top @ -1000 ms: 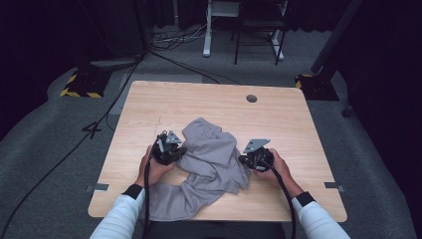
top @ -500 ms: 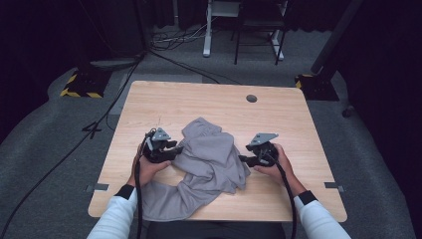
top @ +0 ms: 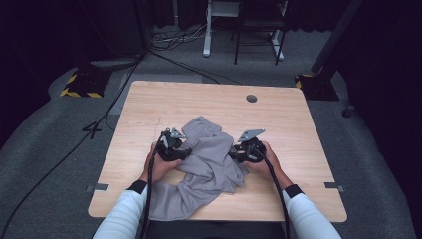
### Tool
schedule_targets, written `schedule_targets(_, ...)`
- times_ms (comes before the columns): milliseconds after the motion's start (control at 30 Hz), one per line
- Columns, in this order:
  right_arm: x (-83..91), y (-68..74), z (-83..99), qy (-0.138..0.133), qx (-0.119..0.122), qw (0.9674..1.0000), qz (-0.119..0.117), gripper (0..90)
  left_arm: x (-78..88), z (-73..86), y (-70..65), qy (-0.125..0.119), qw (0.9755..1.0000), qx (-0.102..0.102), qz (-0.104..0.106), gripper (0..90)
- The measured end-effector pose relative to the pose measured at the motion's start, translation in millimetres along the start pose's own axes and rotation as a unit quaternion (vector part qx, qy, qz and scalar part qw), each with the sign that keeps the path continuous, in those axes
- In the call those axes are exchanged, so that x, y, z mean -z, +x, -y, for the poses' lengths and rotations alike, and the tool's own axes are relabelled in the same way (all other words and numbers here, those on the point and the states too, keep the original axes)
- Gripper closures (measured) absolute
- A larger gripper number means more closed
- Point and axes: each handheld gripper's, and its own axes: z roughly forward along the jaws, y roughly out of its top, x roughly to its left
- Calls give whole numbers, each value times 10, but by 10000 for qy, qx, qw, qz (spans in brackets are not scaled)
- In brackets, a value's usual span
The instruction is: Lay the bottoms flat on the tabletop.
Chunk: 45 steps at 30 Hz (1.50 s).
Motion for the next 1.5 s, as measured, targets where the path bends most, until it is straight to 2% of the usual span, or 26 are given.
schedule_targets(33,3,11,1,8,10,10000,-15,718,7,1,-4,28,10000,-50,-19,604)
schedule_targets(100,16,48,5,46,42,10000,-70,794,35,20,-3,8,10000,-26,-17,608)
schedule_targets(133,29,69,0,114,95,9999,-21,840,62,35,0,-67,10000,-14,-19,608)
schedule_targets(167,41,85,0,192,175,9996,103,853,90,51,9,-125,9999,25,-16,608)
schedule_targets(200,60,88,10,236,189,9995,114,862,107,62,18,-153,9999,64,-16,606)
schedule_targets(300,122,55,77,276,109,9995,146,870,149,126,46,-146,9999,44,30,599)
schedule_targets(433,213,39,186,242,-5,9996,141,877,181,162,37,-39,9999,-91,-73,601)
schedule_targets(500,277,65,243,295,71,9994,183,878,214,183,44,16,9998,-162,-149,601)
schedule_targets(533,306,68,269,322,85,9992,213,878,230,211,62,8,9999,-46,-160,601)
schedule_targets(767,645,5,620,403,-217,9979,457,877,374,393,195,37,9992,149,-380,600)
schedule_targets(833,735,0,721,369,-379,9976,437,876,435,463,224,35,9988,258,-414,599)
schedule_targets(900,809,24,800,367,-431,9975,424,871,486,521,233,4,9987,354,-362,597)
schedule_targets(967,862,72,854,366,-514,9973,366,867,522,573,209,26,9988,334,-364,594)
schedule_targets(1033,888,136,877,374,-493,9977,291,825,558,610,166,38,9989,277,-389,592)
schedule_targets(1100,902,195,869,427,-370,9982,211,717,598,636,124,-47,9991,236,-340,578)
schedule_targets(1133,908,209,852,429,-282,9985,204,645,618,639,111,-100,9991,236,-350,568)
schedule_targets(1167,921,210,825,381,-205,9988,235,615,642,634,104,-186,9990,220,-346,551)
schedule_targets(1200,945,193,790,280,-237,9989,286,579,672,619,96,-298,9989,202,-300,518)
schedule_targets(1267,1005,120,699,-78,-358,9988,311,520,719,539,97,-490,9980,198,-336,471)
schedule_targets(1300,1021,76,644,-180,-394,9980,464,497,728,496,95,-565,9976,186,-353,436)
schedule_targets(1367,997,-33,520,-254,-448,9960,728,457,729,357,61,-779,9963,173,-324,382)
schedule_targets(1433,928,-135,401,-345,-456,9943,895,458,680,240,2,-804,9963,60,-287,347)
schedule_targets(1500,756,-271,236,-276,-566,9933,972,430,576,108,-55,-872,9960,-64,-155,327)
